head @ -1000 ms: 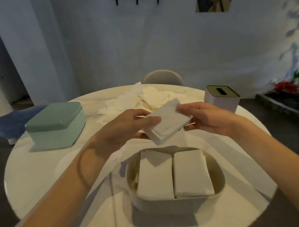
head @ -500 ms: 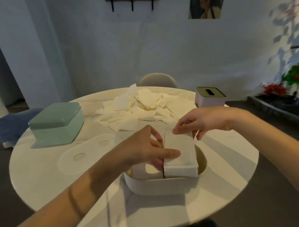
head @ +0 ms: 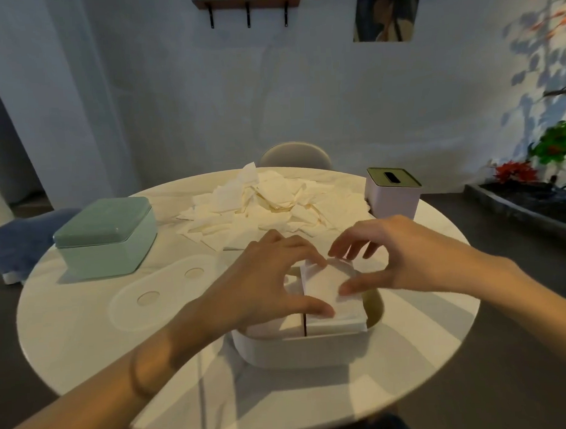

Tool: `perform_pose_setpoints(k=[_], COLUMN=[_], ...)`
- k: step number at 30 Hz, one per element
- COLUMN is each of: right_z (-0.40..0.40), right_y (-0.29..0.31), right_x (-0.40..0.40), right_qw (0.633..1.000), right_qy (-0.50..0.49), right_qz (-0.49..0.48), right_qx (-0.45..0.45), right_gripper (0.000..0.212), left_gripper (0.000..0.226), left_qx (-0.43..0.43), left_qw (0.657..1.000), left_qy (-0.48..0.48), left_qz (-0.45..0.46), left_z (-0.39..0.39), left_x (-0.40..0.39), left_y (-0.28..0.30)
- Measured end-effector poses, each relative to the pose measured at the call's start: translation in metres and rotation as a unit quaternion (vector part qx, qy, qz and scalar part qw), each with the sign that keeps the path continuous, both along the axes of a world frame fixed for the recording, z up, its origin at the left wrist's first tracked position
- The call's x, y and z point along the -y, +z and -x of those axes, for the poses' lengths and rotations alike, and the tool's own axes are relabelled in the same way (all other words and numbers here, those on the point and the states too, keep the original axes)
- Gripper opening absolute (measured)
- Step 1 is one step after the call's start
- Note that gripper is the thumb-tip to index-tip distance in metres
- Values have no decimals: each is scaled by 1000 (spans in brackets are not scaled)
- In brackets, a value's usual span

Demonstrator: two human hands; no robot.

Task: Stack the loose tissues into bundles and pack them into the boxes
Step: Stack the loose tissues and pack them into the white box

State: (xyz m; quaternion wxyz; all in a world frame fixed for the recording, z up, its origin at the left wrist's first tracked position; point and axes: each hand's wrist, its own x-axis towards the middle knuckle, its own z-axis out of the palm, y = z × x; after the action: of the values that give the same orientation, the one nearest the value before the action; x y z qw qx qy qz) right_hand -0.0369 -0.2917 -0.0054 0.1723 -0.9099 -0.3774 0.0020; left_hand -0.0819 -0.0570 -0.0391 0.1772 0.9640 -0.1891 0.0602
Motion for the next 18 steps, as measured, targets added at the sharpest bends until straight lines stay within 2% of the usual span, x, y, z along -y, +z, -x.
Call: perform_pose_setpoints(k=[3, 10, 18], right_z=[6, 10, 6], right_y=[-8, -12, -7], right_x=[4, 3, 5], right_qw=[1000, 993, 994], right_qy=[-4, -31, -12], right_qz=[19, 116, 87], right_qx=[-13, 15, -59], right_gripper=[75, 83, 81], left_gripper=[68, 75, 78], left_qx=[-15, -41, -34], left_qw=[1000, 998, 998], left_qy=[6, -16, -9], left_qz=[-19, -49, -50], left_z=[1, 3, -1], left_x=[2, 2, 5], left_y=[0, -1, -7])
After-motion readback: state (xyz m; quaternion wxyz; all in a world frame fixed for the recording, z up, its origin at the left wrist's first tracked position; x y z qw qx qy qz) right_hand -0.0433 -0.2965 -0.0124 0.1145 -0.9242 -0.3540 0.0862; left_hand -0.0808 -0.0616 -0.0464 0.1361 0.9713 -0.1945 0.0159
